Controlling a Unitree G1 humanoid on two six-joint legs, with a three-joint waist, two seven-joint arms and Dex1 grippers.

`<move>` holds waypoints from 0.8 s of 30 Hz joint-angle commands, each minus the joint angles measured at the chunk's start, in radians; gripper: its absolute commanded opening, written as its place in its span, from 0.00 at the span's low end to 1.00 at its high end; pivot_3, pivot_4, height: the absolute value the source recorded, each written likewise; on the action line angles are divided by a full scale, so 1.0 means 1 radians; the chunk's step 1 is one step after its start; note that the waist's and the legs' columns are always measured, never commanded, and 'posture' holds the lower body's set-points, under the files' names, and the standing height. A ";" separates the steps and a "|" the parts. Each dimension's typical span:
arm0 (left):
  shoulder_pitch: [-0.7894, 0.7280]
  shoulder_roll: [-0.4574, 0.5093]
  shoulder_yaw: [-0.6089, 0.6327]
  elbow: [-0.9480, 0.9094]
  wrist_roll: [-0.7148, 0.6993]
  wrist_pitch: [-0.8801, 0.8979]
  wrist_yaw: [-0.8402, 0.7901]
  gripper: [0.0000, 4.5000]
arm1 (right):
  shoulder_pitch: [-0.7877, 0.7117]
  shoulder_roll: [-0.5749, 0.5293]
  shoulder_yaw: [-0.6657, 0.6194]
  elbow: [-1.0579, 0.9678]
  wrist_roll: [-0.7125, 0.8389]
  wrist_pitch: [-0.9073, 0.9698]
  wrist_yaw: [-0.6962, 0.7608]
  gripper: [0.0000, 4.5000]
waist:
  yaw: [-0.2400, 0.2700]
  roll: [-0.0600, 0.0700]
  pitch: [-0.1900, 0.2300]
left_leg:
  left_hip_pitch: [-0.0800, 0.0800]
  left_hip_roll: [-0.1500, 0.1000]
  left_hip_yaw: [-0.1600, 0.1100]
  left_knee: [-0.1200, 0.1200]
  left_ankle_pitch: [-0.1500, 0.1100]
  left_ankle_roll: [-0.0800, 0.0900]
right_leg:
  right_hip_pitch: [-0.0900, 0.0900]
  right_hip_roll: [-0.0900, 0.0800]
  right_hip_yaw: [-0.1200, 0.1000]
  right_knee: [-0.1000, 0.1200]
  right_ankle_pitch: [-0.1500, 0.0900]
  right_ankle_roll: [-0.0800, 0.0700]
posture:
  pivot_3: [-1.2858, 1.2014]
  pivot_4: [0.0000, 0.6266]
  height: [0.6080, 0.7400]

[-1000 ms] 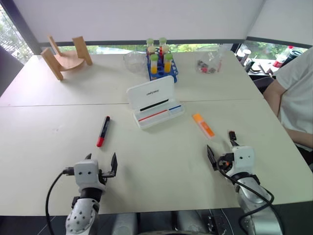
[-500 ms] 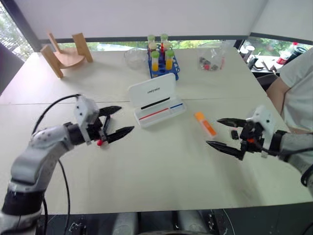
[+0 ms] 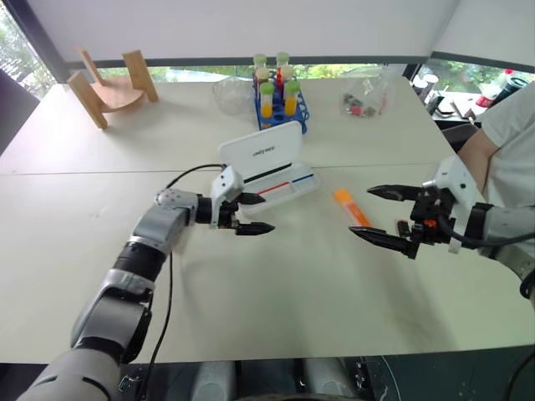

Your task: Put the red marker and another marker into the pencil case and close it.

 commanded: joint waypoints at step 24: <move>0.265 0.158 0.035 -0.362 0.029 0.087 -0.151 0.02 | -0.058 0.006 0.000 0.029 -0.019 -0.061 -0.013 1.00 | -0.005 0.001 0.000 | 0.003 0.003 0.000 -0.001 0.001 -0.001 | 0.000 0.001 0.001 0.003 0.000 0.000 | 0.52 0.24 1.00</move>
